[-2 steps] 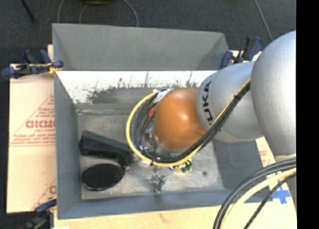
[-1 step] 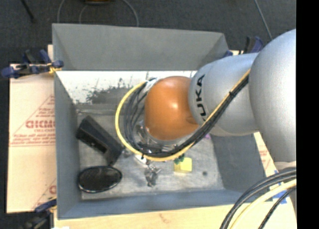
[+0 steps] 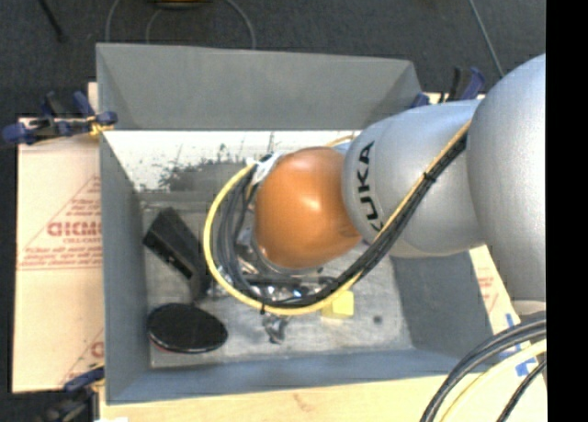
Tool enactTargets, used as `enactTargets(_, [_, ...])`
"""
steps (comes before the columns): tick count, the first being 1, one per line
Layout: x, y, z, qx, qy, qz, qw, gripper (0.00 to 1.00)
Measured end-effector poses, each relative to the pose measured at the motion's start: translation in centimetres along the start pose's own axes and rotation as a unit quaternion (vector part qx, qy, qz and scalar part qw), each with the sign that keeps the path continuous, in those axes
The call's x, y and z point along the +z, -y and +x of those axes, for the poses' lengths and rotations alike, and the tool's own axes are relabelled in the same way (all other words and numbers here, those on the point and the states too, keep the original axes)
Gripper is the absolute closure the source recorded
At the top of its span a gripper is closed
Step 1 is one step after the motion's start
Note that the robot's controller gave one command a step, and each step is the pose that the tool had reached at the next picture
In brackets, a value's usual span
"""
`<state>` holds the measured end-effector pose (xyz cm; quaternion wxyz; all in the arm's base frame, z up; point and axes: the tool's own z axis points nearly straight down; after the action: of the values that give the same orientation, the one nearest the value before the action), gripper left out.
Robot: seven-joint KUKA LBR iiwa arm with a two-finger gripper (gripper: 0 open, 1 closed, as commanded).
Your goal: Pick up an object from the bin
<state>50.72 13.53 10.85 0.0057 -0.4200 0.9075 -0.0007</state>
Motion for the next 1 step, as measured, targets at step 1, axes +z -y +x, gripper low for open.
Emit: enactTargets(1, [1.79,-1.17,0.12,-0.086,-0.0041,-0.004,0.9963,0.00])
